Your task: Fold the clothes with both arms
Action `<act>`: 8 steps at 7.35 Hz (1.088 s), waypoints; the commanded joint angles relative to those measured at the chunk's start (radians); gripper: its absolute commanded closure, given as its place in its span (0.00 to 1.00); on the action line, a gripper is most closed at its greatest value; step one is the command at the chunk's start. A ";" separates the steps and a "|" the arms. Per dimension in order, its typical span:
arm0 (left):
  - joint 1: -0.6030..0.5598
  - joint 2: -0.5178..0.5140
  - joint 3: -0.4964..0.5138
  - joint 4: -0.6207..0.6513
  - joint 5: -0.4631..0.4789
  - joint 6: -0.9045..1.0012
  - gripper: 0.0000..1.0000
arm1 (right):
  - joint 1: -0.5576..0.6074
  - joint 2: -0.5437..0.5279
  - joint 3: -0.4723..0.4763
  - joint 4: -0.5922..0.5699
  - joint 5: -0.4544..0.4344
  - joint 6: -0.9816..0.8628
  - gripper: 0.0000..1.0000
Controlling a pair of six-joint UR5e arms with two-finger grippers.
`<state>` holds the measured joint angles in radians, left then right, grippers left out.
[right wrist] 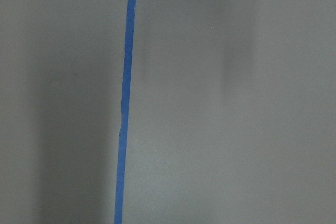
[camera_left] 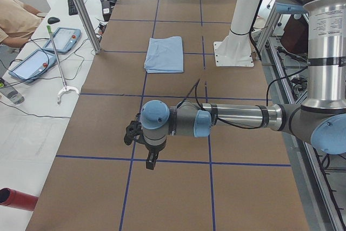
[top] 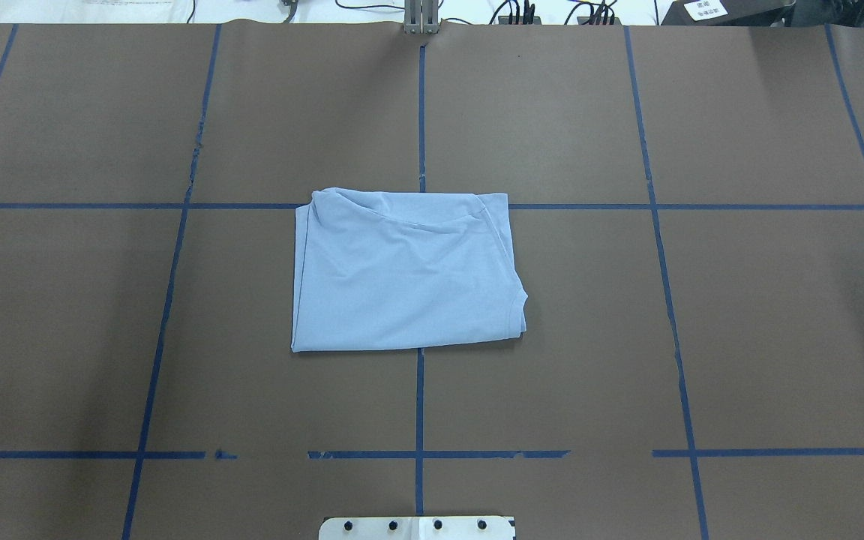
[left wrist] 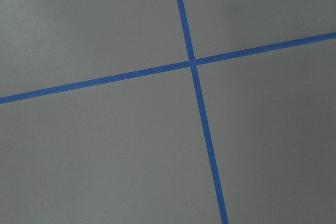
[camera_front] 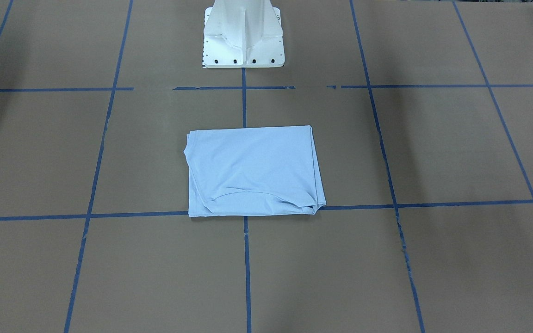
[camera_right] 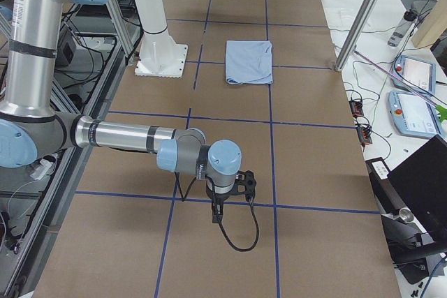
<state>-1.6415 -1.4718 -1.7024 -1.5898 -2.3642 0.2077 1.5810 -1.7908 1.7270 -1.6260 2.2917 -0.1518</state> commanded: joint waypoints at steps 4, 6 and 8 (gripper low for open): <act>0.000 0.002 0.001 0.001 0.000 0.004 0.00 | 0.000 0.005 0.006 0.018 -0.006 -0.012 0.00; 0.000 0.002 0.004 0.001 0.000 0.006 0.00 | 0.002 0.005 0.034 0.020 -0.011 -0.015 0.00; 0.000 0.001 0.003 -0.001 -0.001 0.006 0.00 | 0.004 -0.004 0.034 0.018 -0.011 -0.014 0.00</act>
<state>-1.6413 -1.4698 -1.6987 -1.5895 -2.3649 0.2131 1.5838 -1.7911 1.7603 -1.6067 2.2814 -0.1659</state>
